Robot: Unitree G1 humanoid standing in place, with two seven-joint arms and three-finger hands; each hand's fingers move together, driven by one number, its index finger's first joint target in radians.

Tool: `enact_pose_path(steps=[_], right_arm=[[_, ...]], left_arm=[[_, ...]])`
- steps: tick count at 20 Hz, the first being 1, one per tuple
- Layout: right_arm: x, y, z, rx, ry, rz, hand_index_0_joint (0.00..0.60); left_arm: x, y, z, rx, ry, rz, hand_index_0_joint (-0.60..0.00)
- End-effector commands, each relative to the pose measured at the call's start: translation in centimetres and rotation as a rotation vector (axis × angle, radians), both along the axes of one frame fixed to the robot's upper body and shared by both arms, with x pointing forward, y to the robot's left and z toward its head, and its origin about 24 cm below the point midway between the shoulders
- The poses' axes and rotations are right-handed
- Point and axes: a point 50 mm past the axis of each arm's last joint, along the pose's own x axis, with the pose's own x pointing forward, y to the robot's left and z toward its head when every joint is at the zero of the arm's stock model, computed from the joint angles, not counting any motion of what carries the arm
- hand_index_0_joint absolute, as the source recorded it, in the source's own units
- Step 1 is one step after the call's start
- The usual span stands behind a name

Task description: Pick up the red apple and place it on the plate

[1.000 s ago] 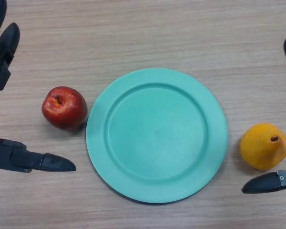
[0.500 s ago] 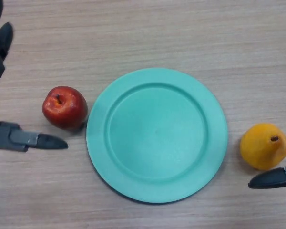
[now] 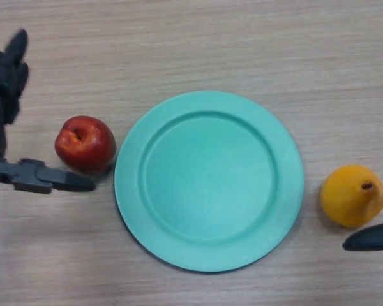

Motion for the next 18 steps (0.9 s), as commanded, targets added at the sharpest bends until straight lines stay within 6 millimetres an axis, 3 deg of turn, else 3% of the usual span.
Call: enact_pose_path(steps=[1,9,12,15,16,17,18], right_arm=[[-1.3,-0.4,2.3,-0.04,-0.194,0.003,0.0],[-1.5,-0.6,2.5,-0.04,-0.215,-0.012,0.0],[-1.4,-1.0,2.7,-0.039,-0.218,-0.024,0.0],[-1.5,-0.9,2.7,-0.042,-0.222,-0.028,0.0],[-1.8,-0.9,2.8,-0.042,-0.226,-0.03,0.0],[-2.0,-0.9,3.0,-0.037,-0.233,-0.029,0.0],[-2.1,-0.9,3.1,-0.039,-0.236,-0.027,0.0]], left_arm=[[-0.2,0.7,3.4,0.058,-0.256,0.029,0.0],[1.8,-0.7,0.6,0.106,-0.178,0.012,0.0],[2.3,-1.2,-0.3,0.267,-0.204,0.027,0.0],[2.4,-1.0,-0.4,0.256,-0.205,0.067,-0.348],[2.4,-0.9,-0.4,0.242,-0.203,0.093,-0.499],[2.5,-0.8,-0.2,0.217,-0.209,0.119,-0.597],[2.5,-0.6,0.1,0.204,-0.217,0.125,-0.6]])
